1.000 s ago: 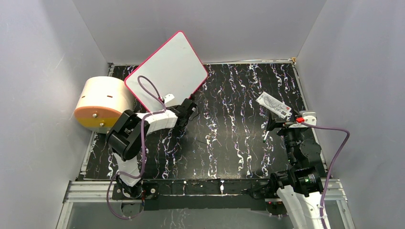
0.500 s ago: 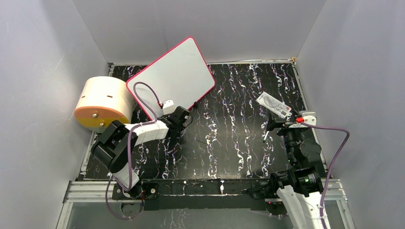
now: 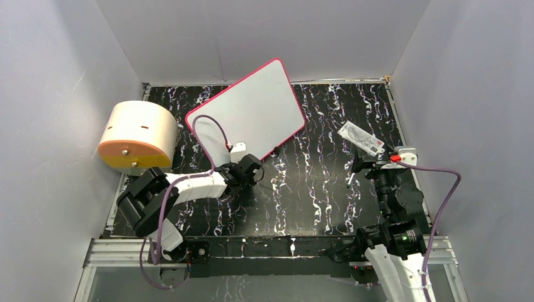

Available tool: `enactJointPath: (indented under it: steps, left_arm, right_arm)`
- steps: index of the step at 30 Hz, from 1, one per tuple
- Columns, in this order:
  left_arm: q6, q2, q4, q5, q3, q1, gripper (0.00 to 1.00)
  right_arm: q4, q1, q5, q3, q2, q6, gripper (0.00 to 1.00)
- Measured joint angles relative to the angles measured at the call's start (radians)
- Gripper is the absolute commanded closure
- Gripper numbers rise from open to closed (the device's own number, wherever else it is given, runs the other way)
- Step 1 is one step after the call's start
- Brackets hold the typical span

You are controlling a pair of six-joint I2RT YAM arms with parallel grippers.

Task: Write a sentence on the whiteboard
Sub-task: Move the whiteboard to the center of the board.

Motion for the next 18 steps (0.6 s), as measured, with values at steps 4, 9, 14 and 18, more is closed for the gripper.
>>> enactJointPath:
  steps: [4, 9, 14, 18]
  left_arm:
    - [-0.001, -0.030, -0.003, 0.014, -0.028, -0.047, 1.00]
    - [0.000, -0.083, -0.017, 0.033, -0.071, -0.085, 1.00]
    - [0.013, -0.135, -0.031, 0.057, -0.113, -0.100, 1.00]
    - [0.047, -0.148, -0.029, 0.071, -0.123, -0.102, 1.00]
  right_arm:
    - [0.000, 0.000, 0.000, 0.000, -0.006, 0.000, 0.01]
    - [0.000, 0.000, 0.000, 0.000, -0.011, 0.000, 0.01]
    - [0.000, 0.000, 0.000, 0.000, -0.013, 0.000, 0.01]
    - [-0.001, 0.000, 0.000, 0.000, -0.013, 0.000, 0.01]
